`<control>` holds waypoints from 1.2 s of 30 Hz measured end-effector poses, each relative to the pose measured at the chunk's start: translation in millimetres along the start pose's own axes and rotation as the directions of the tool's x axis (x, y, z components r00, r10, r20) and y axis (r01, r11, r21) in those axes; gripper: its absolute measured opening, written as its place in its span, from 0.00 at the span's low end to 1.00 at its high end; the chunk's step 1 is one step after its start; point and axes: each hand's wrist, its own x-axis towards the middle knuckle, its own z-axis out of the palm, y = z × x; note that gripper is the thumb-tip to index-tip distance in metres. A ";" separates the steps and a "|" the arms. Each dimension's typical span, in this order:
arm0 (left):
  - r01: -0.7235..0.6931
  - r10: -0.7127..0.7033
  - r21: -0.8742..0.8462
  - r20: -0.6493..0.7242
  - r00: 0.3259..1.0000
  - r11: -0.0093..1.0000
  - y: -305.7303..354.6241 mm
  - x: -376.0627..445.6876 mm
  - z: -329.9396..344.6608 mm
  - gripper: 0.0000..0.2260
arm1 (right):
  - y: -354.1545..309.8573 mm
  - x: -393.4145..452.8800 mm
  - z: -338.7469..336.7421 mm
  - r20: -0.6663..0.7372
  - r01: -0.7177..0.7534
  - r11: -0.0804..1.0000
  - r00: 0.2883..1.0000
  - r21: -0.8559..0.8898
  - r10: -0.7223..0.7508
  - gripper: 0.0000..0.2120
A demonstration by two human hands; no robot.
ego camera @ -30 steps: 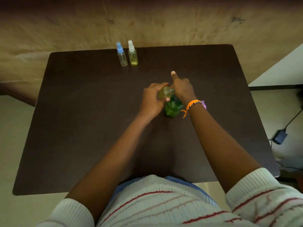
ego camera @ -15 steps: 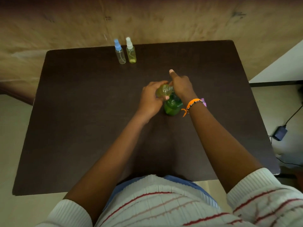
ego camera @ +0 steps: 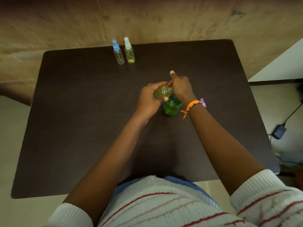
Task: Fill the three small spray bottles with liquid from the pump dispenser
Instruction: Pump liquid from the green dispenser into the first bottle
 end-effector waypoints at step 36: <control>-0.018 0.019 0.050 -0.010 1.000 0.999 3.8 1.2 -3.5 0.22 | -6.8 -2.6 -2.6 0.071 -0.029 1.000 0.997 0.010 0.028 0.35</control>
